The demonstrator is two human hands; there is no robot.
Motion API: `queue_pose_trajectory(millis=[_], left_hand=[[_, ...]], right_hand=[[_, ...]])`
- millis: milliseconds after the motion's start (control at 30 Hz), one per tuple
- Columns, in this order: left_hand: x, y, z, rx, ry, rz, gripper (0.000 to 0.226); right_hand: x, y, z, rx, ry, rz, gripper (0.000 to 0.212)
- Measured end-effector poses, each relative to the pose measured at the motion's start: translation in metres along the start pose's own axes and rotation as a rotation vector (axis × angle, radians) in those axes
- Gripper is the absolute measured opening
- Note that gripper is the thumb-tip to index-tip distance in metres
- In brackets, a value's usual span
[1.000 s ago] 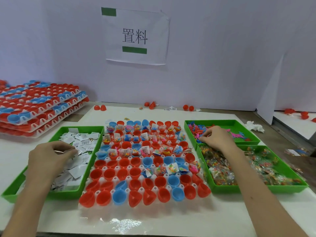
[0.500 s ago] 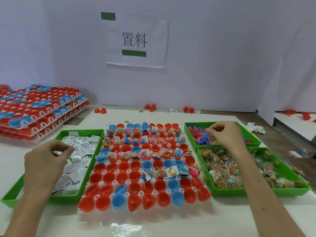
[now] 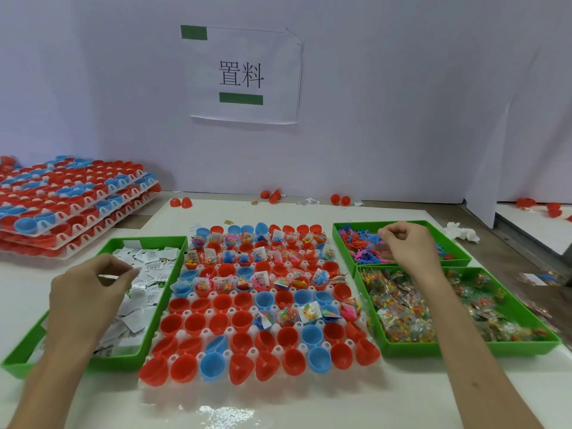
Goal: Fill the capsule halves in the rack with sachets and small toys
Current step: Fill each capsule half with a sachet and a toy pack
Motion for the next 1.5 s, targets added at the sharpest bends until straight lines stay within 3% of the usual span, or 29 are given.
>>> queue_pose_trajectory(millis=[100, 500, 633, 733, 867, 1067, 1500], left_hand=[[-0.001, -0.003, 0.000, 0.011, -0.003, 0.010, 0.016], [-0.003, -0.005, -0.003, -0.015, 0.007, -0.051, 0.016], [-0.017, -0.025, -0.013, -0.030, -0.076, -0.242, 0.010], [-0.024, -0.083, -0.042, 0.027, -0.124, -0.465, 0.013], [0.005, -0.160, -0.088, 0.043, -0.049, -0.808, 0.011], [0.045, -0.187, -0.129, -0.050, 0.107, -0.995, 0.013], [0.055, -0.189, -0.143, -0.273, 0.120, -1.298, 0.015]], right_hand=[[-0.003, 0.002, 0.000, -0.048, -0.051, -0.117, 0.009], [0.000, 0.000, -0.010, -0.021, 0.019, 0.001, 0.016], [-0.004, 0.026, -0.022, -0.055, 0.054, 0.186, 0.010], [0.001, 0.065, -0.052, -0.124, 0.079, 0.380, 0.006], [0.019, 0.107, -0.110, -0.192, 0.187, 0.596, 0.012], [0.025, 0.129, -0.158, -0.275, 0.244, 0.632, 0.012], [0.024, 0.122, -0.167, -0.239, 0.113, 0.535, 0.011]])
Point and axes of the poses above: each hand's wrist, its own z-axis towards the middle knuckle, its own x-axis out of the palm, y = z × x, the point moved 9 cm from there along z, towards the middle knuckle, and after that the axes turned 3 degrees about z, right-handed, at the moved point
